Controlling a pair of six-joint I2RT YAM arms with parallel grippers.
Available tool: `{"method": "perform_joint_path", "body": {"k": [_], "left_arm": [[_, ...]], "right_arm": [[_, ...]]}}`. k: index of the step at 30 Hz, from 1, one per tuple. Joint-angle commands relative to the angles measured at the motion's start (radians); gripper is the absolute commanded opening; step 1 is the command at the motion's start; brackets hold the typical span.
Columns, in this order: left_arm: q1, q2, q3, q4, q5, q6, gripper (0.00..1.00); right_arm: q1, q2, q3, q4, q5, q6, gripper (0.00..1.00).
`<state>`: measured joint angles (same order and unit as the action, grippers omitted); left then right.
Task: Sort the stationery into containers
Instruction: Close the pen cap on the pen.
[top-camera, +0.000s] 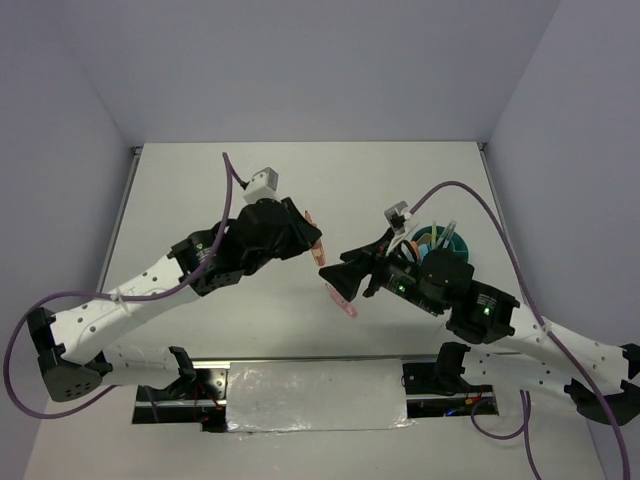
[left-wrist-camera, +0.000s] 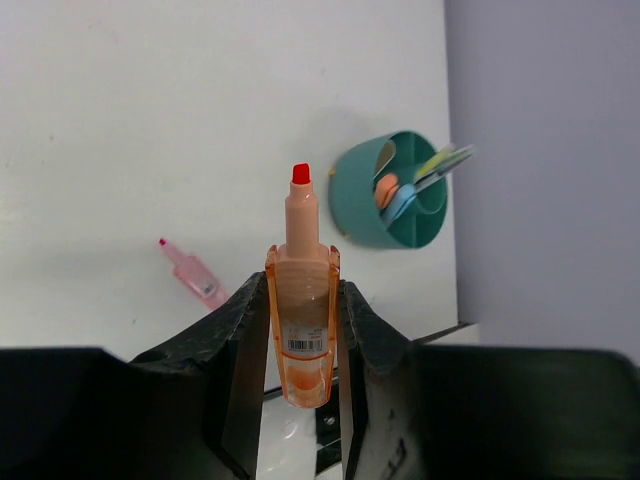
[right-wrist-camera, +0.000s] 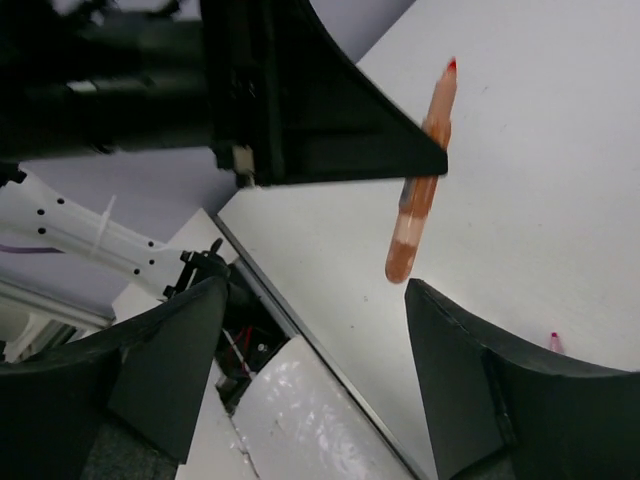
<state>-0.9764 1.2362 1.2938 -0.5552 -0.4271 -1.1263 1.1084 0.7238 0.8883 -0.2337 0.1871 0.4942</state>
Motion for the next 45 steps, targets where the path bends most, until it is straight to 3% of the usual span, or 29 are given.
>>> {"method": "perform_joint_path", "body": {"k": [1, 4, 13, 29, 30, 32, 35, 36, 38, 39, 40, 43, 45], "left_arm": [[0.002, 0.014, 0.070, -0.075, -0.055, 0.007, 0.00], [0.002, 0.000, 0.100, -0.129, -0.047, -0.056, 0.00], [0.002, -0.044, 0.105, -0.123, -0.002, -0.087, 0.00], [0.002, -0.072, 0.052, -0.026, 0.097, -0.093, 0.00], [0.001, -0.075, 0.047, -0.019, 0.103, -0.095, 0.00], [0.001, -0.086, 0.039, -0.022, 0.099, -0.099, 0.00], [0.001, -0.104, 0.041, -0.014, 0.080, -0.076, 0.01], [0.001, -0.110, 0.039, 0.013, 0.080, -0.055, 0.06], [0.001, -0.147, 0.019, 0.070, 0.067, 0.052, 0.38], [0.002, -0.187, -0.013, 0.140, 0.056, 0.124, 0.70], [0.005, -0.187, -0.013, 0.178, 0.057, 0.125, 0.81], [0.018, -0.274, -0.111, 0.364, 0.147, 0.345, 0.99], [0.025, -0.329, -0.140, 0.428, 0.203, 0.394, 0.99]], "right_arm": [[0.007, 0.009, -0.041, 0.138, -0.037, 0.072, 0.78], [0.008, 0.012, -0.089, 0.207, -0.005, 0.087, 0.73], [0.011, 0.114, -0.046, 0.180, 0.130, 0.041, 0.61], [0.008, 0.209, -0.049, 0.303, 0.092, 0.050, 0.32], [0.005, 0.213, -0.048, 0.301, 0.094, 0.053, 0.27], [0.005, 0.223, -0.043, 0.303, 0.081, 0.050, 0.03], [0.004, 0.221, -0.051, 0.312, 0.058, 0.058, 0.00], [0.002, 0.204, -0.055, 0.313, 0.049, 0.057, 0.00], [-0.018, 0.165, -0.071, 0.320, -0.010, 0.052, 0.00], [-0.037, 0.148, -0.078, 0.310, -0.041, 0.067, 0.00], [-0.062, 0.129, -0.086, 0.310, -0.091, 0.078, 0.00], [-0.215, 0.057, -0.130, 0.368, -0.370, 0.161, 0.00], [-0.330, 0.036, -0.140, 0.399, -0.509, 0.239, 0.00]]}}
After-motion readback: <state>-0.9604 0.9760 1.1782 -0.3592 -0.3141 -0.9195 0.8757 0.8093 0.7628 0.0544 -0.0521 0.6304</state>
